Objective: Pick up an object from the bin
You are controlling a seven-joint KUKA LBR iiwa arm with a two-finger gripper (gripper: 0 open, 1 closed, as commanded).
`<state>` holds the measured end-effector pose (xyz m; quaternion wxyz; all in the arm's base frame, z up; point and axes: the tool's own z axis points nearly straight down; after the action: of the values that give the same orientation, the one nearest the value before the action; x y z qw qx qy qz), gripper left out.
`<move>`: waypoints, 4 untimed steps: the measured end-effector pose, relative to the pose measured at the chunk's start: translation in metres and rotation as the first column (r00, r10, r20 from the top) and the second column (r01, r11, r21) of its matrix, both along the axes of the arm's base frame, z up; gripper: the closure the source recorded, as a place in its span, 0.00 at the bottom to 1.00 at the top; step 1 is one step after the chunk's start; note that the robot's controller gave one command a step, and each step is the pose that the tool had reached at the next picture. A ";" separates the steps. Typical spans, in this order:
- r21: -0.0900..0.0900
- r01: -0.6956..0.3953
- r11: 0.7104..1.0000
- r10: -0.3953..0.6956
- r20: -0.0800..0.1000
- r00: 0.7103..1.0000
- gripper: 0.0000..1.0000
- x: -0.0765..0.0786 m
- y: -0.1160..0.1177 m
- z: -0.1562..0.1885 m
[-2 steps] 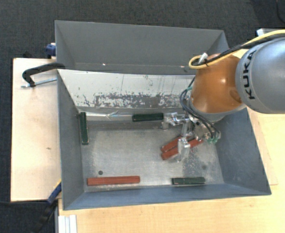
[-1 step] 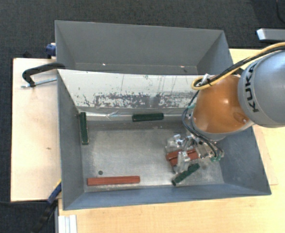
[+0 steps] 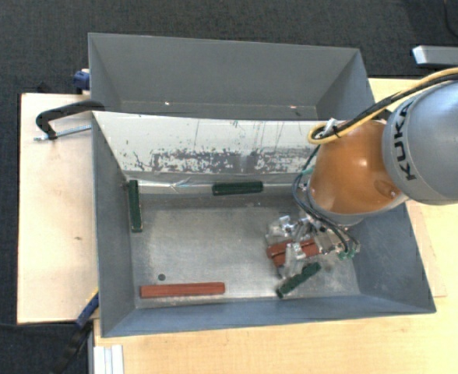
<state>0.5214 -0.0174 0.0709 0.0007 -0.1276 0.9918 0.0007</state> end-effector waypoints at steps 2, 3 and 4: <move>0.000 0.021 1.000 -0.021 0.001 1.000 0.00 0.000 0.022 0.134; -0.001 -0.029 1.000 0.029 0.018 0.999 0.00 0.000 0.009 0.126; -0.002 -0.148 0.989 0.148 0.005 0.989 0.00 -0.002 0.005 0.047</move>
Offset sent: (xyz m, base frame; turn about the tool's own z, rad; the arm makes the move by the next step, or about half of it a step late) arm 0.0000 0.0000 0.0000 0.0000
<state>0.5194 -0.0128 0.1176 0.0032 -0.2010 0.9796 -0.0005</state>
